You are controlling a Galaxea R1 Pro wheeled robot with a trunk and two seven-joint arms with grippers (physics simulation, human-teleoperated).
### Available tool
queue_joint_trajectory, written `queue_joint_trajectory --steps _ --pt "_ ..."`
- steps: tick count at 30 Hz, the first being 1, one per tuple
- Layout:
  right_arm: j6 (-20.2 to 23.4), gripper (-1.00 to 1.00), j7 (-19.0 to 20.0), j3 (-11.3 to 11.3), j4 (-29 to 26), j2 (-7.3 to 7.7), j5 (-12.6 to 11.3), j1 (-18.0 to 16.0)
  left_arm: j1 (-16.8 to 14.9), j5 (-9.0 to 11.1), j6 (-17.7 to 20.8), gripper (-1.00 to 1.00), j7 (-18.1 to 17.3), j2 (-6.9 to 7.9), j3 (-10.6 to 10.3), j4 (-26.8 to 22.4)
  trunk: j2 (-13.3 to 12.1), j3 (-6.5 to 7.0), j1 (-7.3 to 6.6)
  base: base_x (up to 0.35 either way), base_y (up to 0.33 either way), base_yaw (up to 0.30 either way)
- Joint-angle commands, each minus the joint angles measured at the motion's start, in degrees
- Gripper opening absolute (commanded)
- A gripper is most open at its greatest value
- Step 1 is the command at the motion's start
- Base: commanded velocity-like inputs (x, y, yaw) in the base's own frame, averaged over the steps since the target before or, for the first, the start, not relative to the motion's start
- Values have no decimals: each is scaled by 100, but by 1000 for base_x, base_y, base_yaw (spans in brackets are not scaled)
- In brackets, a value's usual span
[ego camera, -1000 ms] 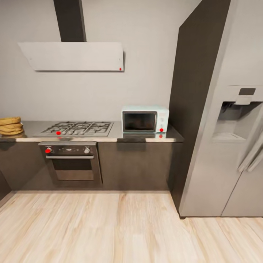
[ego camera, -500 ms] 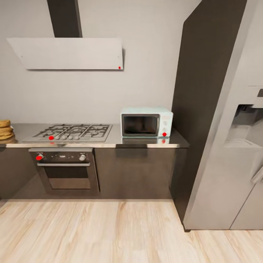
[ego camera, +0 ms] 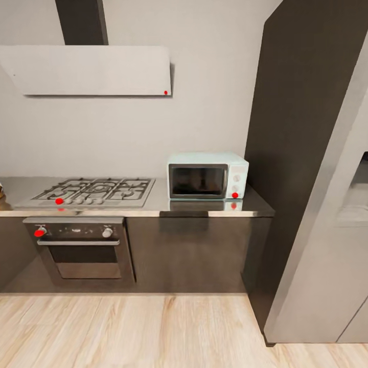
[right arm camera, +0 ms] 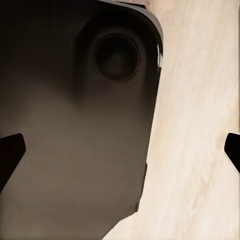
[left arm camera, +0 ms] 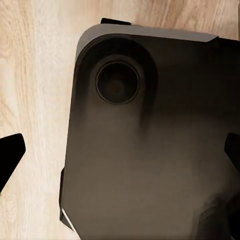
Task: In the kitchen, take the popcorn bag from the countertop, put it into the microwave, and heat it until the popcorn is cooked so the cooked popcorn ends up inside the bag.
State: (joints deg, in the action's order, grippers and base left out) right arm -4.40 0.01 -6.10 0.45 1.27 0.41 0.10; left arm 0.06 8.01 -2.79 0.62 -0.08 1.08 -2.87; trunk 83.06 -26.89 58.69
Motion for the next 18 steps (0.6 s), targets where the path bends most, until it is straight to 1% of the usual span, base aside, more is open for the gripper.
queue_joint_trajectory --steps 1,16,18 --pt "-24 100 8 -39 6 -1 3 -1 2 34 -11 100 4 -1 6 -3 2 -4 4 327 0 0" --pt "-17 100 35 -41 7 -5 -5 -1 2 36 -18 100 1 -1 6 -3 2 -4 4 326 0 0" --pt "-17 100 34 -41 5 -4 -5 -1 1 35 -27 100 0 -1 4 -3 2 -4 4 222 0 0"
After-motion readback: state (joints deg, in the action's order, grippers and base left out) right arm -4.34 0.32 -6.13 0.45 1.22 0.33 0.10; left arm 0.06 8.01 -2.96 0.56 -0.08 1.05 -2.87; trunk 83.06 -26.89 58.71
